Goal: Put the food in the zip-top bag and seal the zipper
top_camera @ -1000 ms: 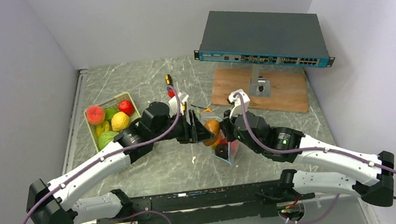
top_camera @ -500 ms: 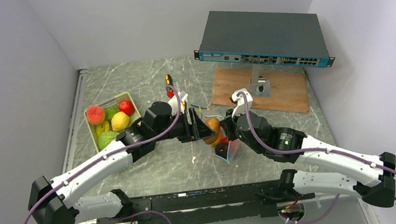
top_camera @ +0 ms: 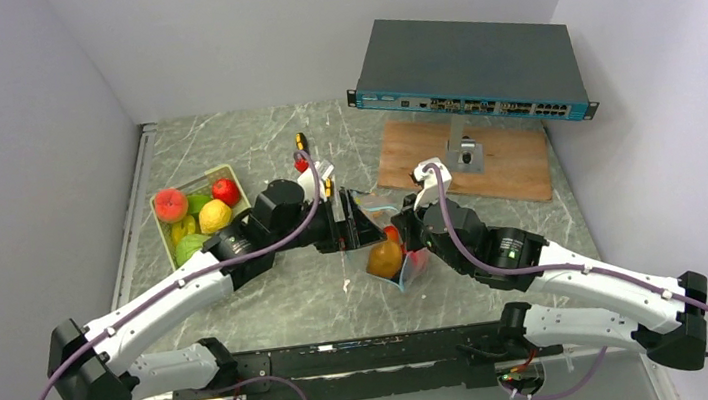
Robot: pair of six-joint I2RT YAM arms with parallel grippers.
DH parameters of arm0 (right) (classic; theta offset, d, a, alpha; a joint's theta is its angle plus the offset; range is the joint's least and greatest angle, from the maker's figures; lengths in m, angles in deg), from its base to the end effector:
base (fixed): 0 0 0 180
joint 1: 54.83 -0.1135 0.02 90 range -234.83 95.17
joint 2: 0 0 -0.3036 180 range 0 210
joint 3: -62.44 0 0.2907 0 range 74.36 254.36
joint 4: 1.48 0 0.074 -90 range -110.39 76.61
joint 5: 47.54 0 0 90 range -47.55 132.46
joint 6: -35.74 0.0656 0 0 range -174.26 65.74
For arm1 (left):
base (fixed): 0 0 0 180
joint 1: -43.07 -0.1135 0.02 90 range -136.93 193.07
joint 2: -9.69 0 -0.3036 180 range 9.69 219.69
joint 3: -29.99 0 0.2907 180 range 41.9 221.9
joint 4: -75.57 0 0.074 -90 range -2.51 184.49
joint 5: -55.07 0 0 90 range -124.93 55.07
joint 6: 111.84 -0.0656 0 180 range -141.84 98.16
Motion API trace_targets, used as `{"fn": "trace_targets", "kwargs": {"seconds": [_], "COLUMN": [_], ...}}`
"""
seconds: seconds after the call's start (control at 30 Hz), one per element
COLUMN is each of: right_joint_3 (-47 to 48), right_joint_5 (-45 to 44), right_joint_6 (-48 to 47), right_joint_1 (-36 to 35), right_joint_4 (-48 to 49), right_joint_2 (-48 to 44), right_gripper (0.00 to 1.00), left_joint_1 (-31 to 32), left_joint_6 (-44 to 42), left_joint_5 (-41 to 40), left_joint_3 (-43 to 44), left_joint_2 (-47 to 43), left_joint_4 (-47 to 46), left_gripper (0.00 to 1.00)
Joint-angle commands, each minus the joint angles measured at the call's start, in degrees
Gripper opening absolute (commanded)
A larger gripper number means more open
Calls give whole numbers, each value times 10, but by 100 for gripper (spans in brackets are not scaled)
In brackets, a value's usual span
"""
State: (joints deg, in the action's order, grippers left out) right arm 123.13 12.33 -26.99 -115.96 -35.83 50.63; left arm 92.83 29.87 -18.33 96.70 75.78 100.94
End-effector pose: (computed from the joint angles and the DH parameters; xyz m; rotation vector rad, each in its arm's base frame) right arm 0.1412 0.1880 0.3452 -0.2421 1.9524 0.4987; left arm 0.1872 -0.2502 0.3369 0.1738 2.2800 -1.3386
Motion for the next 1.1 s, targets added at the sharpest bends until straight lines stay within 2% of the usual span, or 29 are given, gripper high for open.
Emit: {"fn": "trace_targets", "kwargs": {"seconds": [0.0,0.2,0.37,0.57,0.7,0.87,1.07], "right_joint_3": [-2,-3,-3,-7,-10,-10,-11], "right_joint_5": [0,1,3,3,2,2,-4], "right_joint_6": [4,1,-2,-5,-8,-8,-11], "right_joint_1": [-2,-2,-2,-2,-2,-2,-1], "right_joint_4": [32,31,31,30,28,24,16], "right_joint_2": [-3,-5,-4,-10,-15,-17,-24], "right_gripper": [0,0,0,0,0,0,0], "left_joint_1": [3,-1,-38,-147,-227,-299,-362], "left_joint_6": [-30,-71,-97,-131,-180,-260,-376], "left_joint_5": [-8,-47,-90,-151,-207,-290,-357], "left_joint_3": [35,63,73,44,25,30,68], "left_joint_2": [-25,-47,-69,-135,-160,-110,21], "left_joint_4": [2,56,136,203,236,258,243], "left_gripper": [96,94,92,92,96,100,100]}}
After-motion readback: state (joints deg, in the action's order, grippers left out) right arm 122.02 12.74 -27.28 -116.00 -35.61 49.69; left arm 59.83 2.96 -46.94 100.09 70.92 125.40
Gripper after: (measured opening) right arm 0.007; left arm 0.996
